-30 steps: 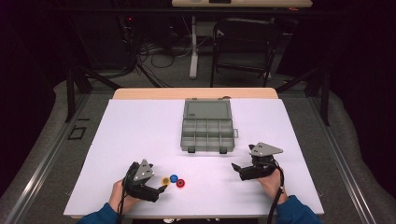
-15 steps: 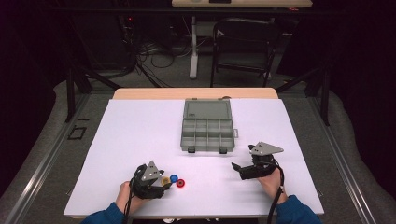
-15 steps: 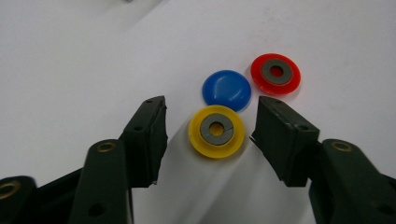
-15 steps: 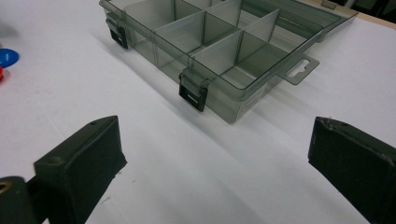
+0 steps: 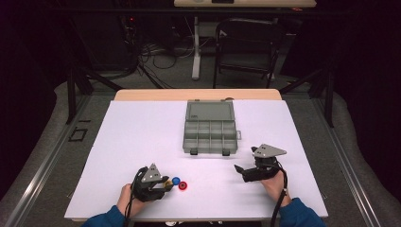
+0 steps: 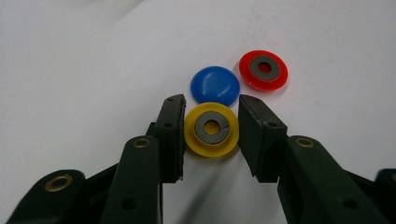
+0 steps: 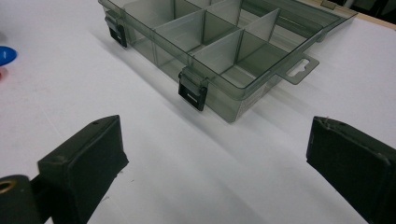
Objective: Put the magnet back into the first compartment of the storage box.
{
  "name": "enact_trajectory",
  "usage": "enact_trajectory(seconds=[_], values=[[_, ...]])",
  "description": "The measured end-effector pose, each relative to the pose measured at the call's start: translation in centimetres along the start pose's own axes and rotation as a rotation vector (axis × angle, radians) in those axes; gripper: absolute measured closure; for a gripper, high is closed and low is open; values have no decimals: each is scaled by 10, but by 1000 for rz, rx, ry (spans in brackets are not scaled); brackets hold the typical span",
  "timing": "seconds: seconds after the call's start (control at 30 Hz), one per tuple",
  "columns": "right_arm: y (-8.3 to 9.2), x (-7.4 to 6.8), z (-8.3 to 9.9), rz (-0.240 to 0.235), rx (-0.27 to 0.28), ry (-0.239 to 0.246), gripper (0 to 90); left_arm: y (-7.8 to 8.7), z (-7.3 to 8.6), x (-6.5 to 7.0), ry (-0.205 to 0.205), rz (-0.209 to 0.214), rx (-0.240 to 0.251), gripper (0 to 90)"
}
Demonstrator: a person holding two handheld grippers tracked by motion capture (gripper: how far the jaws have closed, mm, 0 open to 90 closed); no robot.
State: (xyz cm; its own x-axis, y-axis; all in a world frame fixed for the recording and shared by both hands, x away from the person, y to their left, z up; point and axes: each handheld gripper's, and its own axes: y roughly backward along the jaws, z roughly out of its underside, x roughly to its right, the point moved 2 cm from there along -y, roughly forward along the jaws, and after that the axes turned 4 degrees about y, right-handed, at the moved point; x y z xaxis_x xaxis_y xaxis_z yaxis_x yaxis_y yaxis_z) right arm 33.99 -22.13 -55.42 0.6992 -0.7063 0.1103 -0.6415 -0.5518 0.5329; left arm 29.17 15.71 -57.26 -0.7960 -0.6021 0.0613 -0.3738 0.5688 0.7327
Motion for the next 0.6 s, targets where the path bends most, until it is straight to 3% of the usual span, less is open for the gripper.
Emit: enact_trajectory(seconds=[0.6], values=[[-1, 0, 0, 5, -7, 5, 34, 13, -3, -11, 6, -44, 20, 628]])
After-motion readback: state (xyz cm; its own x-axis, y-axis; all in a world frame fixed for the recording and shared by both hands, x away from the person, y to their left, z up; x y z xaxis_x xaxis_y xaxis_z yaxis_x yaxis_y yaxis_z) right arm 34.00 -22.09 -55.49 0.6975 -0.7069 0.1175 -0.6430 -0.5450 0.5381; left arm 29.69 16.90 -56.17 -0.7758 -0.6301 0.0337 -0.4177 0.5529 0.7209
